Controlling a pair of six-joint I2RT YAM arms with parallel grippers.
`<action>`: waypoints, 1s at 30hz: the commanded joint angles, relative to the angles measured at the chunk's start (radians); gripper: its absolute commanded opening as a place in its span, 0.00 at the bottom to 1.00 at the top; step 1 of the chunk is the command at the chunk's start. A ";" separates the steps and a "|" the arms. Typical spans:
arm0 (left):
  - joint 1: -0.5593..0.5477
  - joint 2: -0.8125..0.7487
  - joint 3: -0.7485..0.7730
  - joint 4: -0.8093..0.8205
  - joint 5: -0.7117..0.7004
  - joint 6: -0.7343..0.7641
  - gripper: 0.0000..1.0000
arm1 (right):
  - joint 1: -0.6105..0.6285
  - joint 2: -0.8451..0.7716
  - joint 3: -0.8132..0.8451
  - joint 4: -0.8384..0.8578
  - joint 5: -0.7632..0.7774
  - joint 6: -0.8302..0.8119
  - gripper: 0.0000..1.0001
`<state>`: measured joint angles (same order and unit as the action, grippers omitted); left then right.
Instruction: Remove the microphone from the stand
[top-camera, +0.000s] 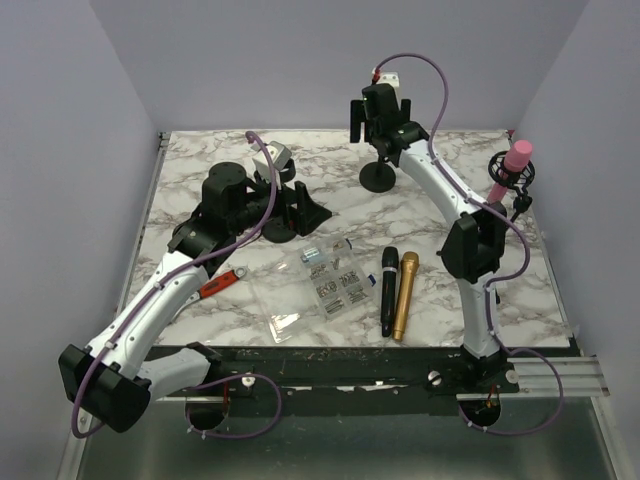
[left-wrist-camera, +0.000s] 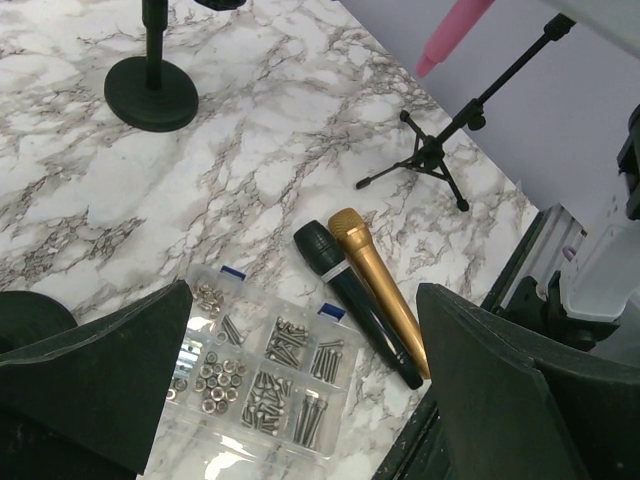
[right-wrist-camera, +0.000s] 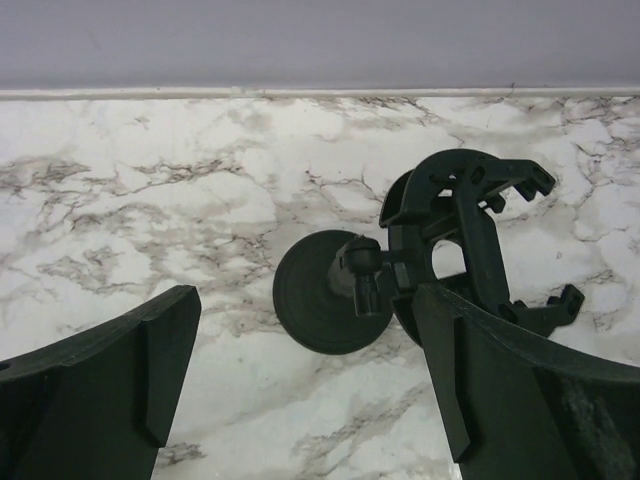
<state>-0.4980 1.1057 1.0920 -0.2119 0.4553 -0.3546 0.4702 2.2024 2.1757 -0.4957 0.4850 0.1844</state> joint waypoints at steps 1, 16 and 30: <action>-0.005 0.005 0.012 0.004 -0.016 0.013 0.99 | 0.013 -0.169 -0.010 -0.095 -0.077 0.051 0.99; -0.005 0.033 0.017 -0.002 -0.011 0.013 0.99 | 0.015 -0.924 -0.800 -0.108 -0.099 0.176 1.00; -0.007 0.051 0.030 -0.027 -0.021 0.031 0.99 | 0.014 -1.470 -0.863 -0.433 0.093 0.316 1.00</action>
<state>-0.4995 1.1561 1.0920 -0.2268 0.4549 -0.3454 0.4831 0.7609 1.2915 -0.7952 0.4618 0.4526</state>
